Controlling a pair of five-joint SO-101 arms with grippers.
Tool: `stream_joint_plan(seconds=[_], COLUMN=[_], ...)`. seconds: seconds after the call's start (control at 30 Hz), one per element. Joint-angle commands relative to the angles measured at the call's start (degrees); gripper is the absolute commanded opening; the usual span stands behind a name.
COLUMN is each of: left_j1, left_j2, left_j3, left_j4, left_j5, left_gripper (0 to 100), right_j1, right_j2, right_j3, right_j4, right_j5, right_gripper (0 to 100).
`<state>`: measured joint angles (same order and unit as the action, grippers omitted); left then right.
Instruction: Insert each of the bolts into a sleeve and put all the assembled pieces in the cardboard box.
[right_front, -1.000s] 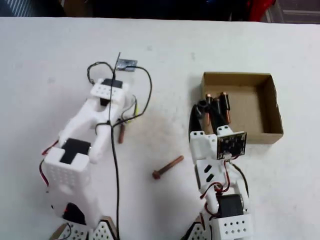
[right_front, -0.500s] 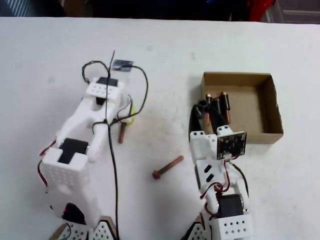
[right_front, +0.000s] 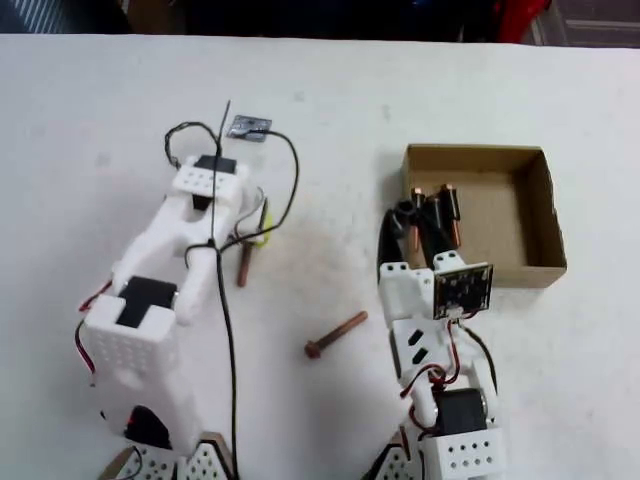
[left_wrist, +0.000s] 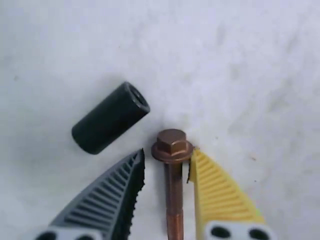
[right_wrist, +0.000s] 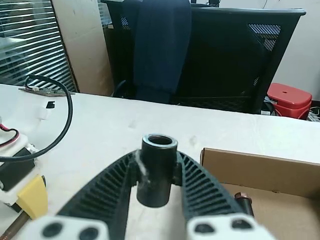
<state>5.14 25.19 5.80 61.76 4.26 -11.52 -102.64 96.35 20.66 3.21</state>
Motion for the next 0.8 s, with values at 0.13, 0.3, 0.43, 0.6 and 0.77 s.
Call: stream_joint_plan(seconds=[0.13,0.3,0.43,0.6,0.77], left_j1=[0.4,0.4,0.4,0.75,3.74], left_j2=[0.04,0.13,0.13,-0.48,-0.66], left_j3=[-0.88,0.88,1.93,1.85,0.18], left_j4=[-2.11,-2.55,-2.55,-2.02,1.41], left_j5=[0.09,-0.09,-0.26,-0.26,-0.44], left_gripper=[4,6,6,6,2], right_j1=[0.66,0.66,0.66,0.66,0.57], right_j2=[-0.48,-0.48,-0.48,-0.48,-0.48], right_j3=[0.44,0.44,0.44,0.44,0.44], right_j4=[0.57,0.57,0.57,0.57,0.57], right_j5=[0.0,0.0,0.0,0.0,0.0], right_gripper=[1.7,1.7,1.7,1.7,1.8])
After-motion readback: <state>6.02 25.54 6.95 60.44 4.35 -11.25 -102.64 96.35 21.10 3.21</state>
